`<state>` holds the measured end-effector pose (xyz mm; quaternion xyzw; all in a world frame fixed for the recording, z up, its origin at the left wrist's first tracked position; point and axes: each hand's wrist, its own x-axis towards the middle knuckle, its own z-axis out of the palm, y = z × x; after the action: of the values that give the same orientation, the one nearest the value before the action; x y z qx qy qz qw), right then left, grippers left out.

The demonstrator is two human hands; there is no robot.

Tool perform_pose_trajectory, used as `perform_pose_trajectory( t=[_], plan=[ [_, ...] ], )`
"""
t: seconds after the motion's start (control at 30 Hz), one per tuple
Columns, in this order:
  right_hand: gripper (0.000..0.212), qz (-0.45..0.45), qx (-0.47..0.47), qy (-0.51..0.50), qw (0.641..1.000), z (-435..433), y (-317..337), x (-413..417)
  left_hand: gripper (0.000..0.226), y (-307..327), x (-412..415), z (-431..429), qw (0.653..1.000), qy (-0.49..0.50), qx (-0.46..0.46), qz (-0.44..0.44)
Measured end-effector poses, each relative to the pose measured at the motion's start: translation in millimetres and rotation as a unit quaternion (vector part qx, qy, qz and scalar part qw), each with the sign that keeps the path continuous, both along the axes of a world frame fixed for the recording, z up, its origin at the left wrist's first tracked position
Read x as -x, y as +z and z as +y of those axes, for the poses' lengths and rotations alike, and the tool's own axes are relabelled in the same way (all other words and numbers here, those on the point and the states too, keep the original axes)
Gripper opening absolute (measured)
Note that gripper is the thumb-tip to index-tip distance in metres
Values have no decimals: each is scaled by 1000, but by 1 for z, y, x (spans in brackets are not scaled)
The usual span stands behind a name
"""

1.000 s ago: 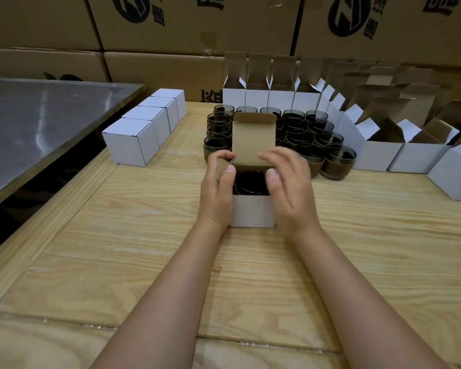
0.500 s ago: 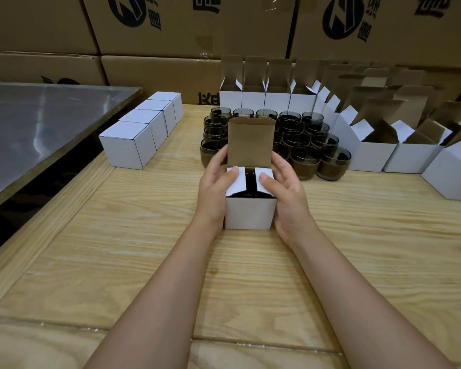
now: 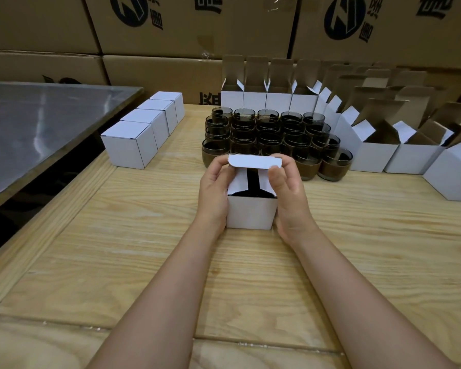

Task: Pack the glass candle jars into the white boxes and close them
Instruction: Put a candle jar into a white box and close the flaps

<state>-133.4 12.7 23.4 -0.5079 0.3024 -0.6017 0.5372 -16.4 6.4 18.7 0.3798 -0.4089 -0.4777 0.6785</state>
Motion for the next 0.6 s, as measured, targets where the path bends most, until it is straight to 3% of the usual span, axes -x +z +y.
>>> perform_pose_trajectory(
  t=[0.07, 0.13, 0.37, 0.6],
  plan=[
    [34, 10, 12, -5, 1000, -1, -3, 2, 24, 0, 0, 0, 1000, 16, -10, -4],
    [22, 30, 36, 2, 999, -2, -5, 5, 28, 0, 0, 0, 999, 29, -21, -6],
    [22, 183, 80, 33, 979, 0, -4, 16, 24, -1, 0, -1, 998, 42, -15, -48],
    [11, 214, 84, 66, 971, -4, -6, 27, 23, -2, -2, 5, 999, -22, -1, -42]
  ],
)
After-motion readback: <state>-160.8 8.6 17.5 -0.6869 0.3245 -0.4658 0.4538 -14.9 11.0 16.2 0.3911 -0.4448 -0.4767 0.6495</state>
